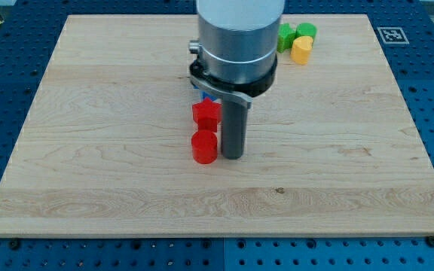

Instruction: Point your arm towards the top

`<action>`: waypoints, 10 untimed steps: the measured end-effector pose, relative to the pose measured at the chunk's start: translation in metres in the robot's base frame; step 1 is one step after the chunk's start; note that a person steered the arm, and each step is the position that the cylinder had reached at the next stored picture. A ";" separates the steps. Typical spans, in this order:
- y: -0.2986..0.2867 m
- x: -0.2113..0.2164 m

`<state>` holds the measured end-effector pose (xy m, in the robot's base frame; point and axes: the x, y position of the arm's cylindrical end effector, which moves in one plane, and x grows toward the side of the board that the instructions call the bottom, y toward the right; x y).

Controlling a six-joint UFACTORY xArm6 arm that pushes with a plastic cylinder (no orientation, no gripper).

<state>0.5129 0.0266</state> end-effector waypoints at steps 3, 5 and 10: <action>0.053 -0.005; 0.055 -0.005; 0.052 -0.018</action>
<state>0.4952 0.0781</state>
